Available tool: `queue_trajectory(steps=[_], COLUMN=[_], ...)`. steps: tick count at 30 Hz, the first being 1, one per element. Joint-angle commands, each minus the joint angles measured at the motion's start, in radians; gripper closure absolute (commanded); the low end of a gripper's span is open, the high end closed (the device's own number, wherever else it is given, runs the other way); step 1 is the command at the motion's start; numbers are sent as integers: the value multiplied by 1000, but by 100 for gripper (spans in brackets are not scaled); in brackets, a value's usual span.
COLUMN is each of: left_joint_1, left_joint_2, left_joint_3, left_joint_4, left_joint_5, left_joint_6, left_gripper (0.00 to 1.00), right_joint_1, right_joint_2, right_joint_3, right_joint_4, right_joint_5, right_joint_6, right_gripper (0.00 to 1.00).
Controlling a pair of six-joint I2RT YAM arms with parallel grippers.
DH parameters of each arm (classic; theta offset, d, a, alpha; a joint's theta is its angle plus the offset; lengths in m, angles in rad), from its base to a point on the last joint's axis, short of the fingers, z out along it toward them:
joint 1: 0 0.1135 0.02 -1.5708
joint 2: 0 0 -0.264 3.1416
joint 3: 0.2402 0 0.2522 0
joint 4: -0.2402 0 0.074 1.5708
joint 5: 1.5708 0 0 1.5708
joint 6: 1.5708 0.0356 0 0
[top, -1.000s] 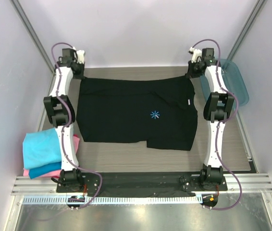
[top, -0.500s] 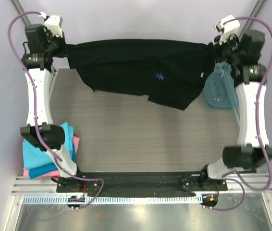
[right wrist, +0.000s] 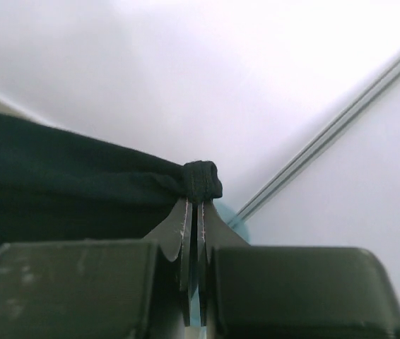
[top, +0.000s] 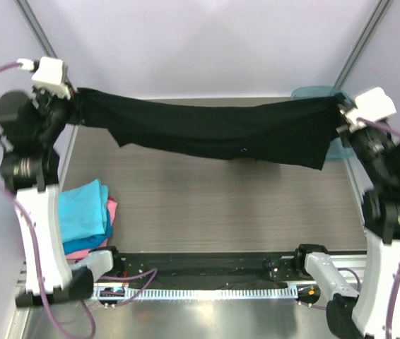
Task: Fold and stack the t-shirts
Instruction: Fold the tshirt
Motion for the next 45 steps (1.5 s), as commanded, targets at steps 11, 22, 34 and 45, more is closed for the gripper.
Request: queue_trajectory(steps=[11,22,34,45], left_joint_1=[10,7,-88,-84], left_joint_2=[-320,-29,587,1005], left_joint_3=[-79,-254,-233,148], left_joint_4=[-43,16,170,211], left_joint_5=[-46,71,-4,-165], left_joint_6=[101,94,123,55], left_gripper=[100,99,99,100], right_joint_1=[-7,-7,56,65], right_joint_2=[-225,-12,563,1109], right_joint_3=[213,-162,-319,30], right_joint_4=[-174,75,375,495], right_joint_5=[59,-40,-30,107], right_joint_6=[-6,-29,-75,-72], right_gripper=[99,99,99,99])
